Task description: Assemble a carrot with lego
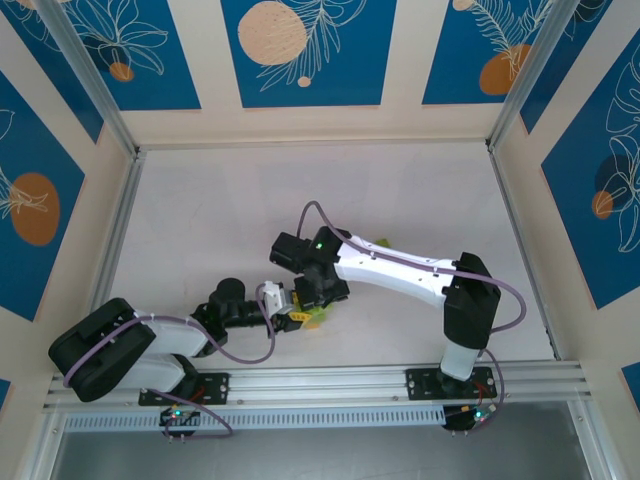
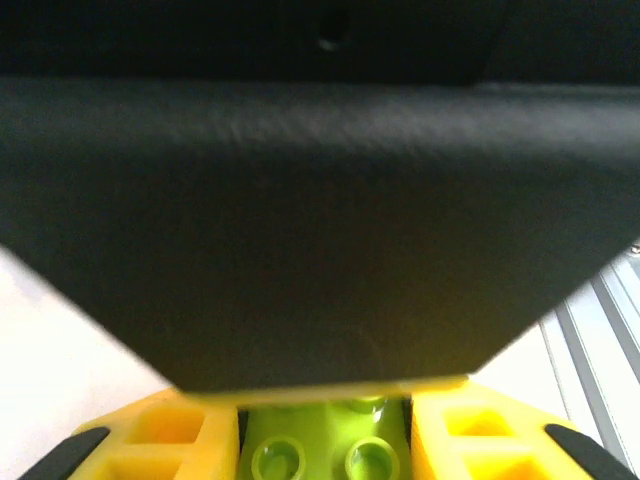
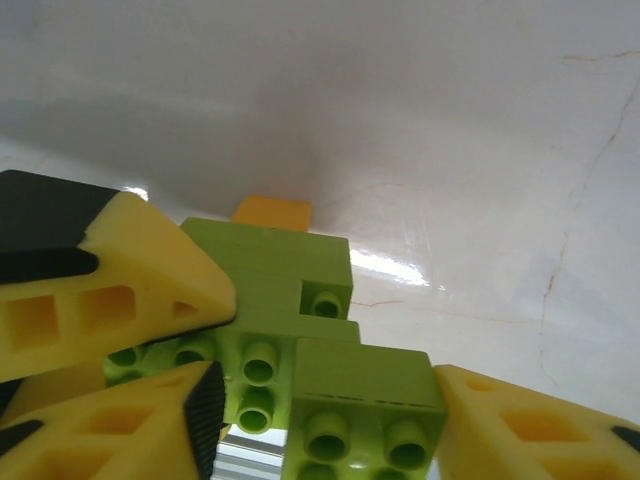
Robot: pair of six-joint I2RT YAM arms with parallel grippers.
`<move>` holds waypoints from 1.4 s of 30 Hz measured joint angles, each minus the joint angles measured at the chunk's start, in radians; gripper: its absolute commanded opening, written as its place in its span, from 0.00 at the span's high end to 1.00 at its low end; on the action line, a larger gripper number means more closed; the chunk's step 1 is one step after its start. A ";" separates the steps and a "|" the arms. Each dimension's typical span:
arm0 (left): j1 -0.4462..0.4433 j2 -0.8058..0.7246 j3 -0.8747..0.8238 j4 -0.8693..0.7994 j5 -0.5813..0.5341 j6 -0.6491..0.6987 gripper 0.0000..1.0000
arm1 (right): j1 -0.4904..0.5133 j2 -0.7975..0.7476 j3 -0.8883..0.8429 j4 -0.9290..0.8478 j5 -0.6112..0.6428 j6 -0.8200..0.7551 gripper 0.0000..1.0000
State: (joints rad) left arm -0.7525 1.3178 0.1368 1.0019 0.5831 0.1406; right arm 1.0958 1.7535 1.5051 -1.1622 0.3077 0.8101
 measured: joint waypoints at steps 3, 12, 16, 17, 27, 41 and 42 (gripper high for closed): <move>0.000 0.000 0.001 -0.003 0.000 0.000 0.64 | 0.004 -0.016 -0.002 0.019 -0.003 -0.009 0.30; 0.000 0.007 0.006 -0.044 0.000 0.016 0.44 | -0.001 -0.138 -0.006 0.023 0.022 -0.019 0.28; 0.000 0.008 0.006 -0.060 -0.001 0.023 0.02 | -0.011 -0.183 -0.040 0.029 0.028 -0.018 0.29; 0.000 0.008 0.006 -0.062 -0.002 0.023 0.01 | -0.016 -0.195 -0.057 0.031 0.031 -0.018 0.30; 0.000 -0.002 0.006 -0.076 -0.010 0.019 0.01 | -0.028 -0.403 -0.297 0.071 0.032 0.037 0.30; 0.000 -0.116 -0.039 -0.092 -0.122 0.006 0.01 | 0.088 -0.404 -0.517 0.235 -0.031 0.158 0.33; 0.000 -0.127 -0.043 -0.096 -0.124 -0.002 0.01 | 0.087 -0.390 -0.521 0.248 -0.032 0.159 0.33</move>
State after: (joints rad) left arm -0.7525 1.1908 0.0933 0.9058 0.4587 0.1390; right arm 1.1831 1.3632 0.9840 -0.9142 0.2756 0.9695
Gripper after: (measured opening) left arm 0.988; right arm 0.677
